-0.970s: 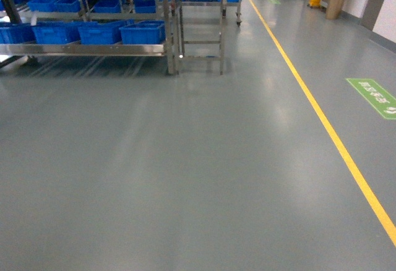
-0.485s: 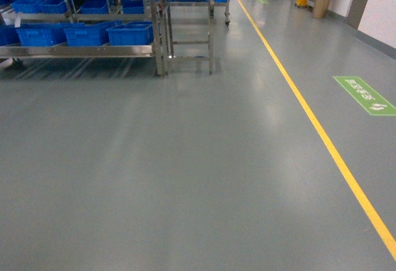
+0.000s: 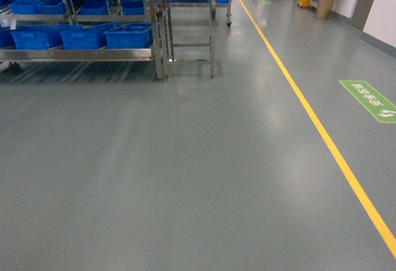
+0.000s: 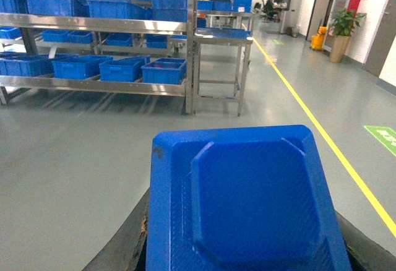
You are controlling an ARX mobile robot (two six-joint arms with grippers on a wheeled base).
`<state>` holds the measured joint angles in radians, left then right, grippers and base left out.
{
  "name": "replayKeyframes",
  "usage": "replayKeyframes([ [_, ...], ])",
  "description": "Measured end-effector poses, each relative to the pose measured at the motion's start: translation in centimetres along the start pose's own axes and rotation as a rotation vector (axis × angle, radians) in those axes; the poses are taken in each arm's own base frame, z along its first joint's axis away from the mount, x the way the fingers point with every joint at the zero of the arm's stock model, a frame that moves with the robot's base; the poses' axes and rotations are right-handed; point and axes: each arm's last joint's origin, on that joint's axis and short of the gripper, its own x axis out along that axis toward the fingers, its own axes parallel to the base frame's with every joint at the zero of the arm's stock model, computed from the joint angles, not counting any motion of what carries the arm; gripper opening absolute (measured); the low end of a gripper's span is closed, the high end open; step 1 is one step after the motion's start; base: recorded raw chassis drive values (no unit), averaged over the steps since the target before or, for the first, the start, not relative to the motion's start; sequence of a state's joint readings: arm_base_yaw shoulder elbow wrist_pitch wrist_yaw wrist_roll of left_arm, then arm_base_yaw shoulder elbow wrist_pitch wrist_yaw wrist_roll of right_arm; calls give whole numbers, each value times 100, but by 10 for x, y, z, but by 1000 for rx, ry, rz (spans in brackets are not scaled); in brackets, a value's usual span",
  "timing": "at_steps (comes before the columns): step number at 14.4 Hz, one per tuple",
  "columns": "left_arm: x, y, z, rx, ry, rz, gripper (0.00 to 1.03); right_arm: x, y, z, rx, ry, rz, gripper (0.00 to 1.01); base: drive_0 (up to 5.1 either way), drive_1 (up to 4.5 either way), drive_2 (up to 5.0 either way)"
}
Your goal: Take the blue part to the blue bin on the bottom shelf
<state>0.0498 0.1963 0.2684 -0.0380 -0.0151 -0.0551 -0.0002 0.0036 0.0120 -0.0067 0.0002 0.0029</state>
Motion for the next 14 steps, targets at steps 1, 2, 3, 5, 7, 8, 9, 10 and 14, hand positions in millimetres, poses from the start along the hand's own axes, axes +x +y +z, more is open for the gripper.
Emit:
replayKeyframes([
  [1, 0, 0, 0, 0, 5, 1, 44, 0, 0, 0, 0, -2, 0, 98, -15, 404, -435],
  [2, 0, 0, 0, 0, 5, 0, 44, 0, 0, 0, 0, -2, 0, 98, -15, 404, -435],
  [3, 0, 0, 0, 0, 2, 0, 44, 0, 0, 0, 0, -2, 0, 98, -13, 406, -433],
  [5, 0, 0, 0, 0, 5, 3, 44, 0, 0, 0, 0, -1, 0, 98, -5, 415, -424],
  [7, 0, 0, -1, 0, 5, 1, 44, 0, 0, 0, 0, 0, 0, 98, 0, 420, -420],
  [8, 0, 0, 0, 0, 3, 0, 44, 0, 0, 0, 0, -3, 0, 98, 6, 425, -414],
  [9, 0, 0, -1, 0, 5, 0, 44, 0, 0, 0, 0, -2, 0, 98, 5, 425, -415],
  [10, 0, 0, 0, 0, 3, 2, 44, 0, 0, 0, 0, -1, 0, 98, 2, 422, -417],
  [14, 0, 0, 0, 0, 2, 1, 44, 0, 0, 0, 0, -3, 0, 98, 10, 429, -410],
])
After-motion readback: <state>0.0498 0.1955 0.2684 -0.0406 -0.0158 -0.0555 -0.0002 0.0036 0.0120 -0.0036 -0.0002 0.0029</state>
